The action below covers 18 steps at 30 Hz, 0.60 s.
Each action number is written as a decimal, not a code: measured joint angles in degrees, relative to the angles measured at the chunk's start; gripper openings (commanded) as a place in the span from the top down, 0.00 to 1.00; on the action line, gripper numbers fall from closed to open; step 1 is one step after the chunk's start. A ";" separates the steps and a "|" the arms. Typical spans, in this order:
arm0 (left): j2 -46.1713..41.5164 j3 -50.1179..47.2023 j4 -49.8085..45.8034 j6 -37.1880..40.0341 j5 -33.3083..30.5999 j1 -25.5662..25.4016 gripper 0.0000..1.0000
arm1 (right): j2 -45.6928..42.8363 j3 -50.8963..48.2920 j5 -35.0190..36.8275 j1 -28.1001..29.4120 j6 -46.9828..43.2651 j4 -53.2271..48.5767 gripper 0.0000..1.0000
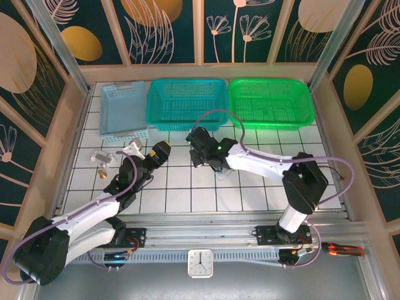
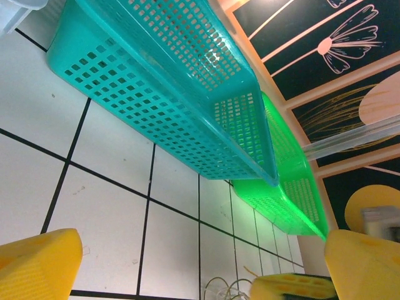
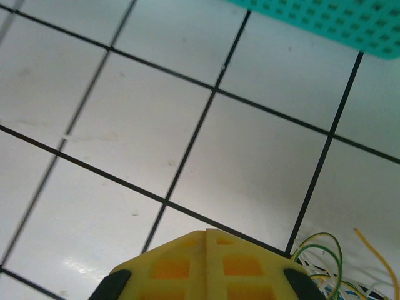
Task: Untangle the cables
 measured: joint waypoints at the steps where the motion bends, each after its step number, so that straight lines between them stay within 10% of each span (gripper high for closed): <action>1: 0.09 0.00 0.00 0.04 0.00 0.00 0.01 | -0.96 0.00 -0.11 0.00 0.02 -0.02 1.00; 18: 8.46 2.54 2.71 13.92 9.57 0.00 0.01 | -14.67 0.00 -9.77 -5.86 4.13 4.42 1.00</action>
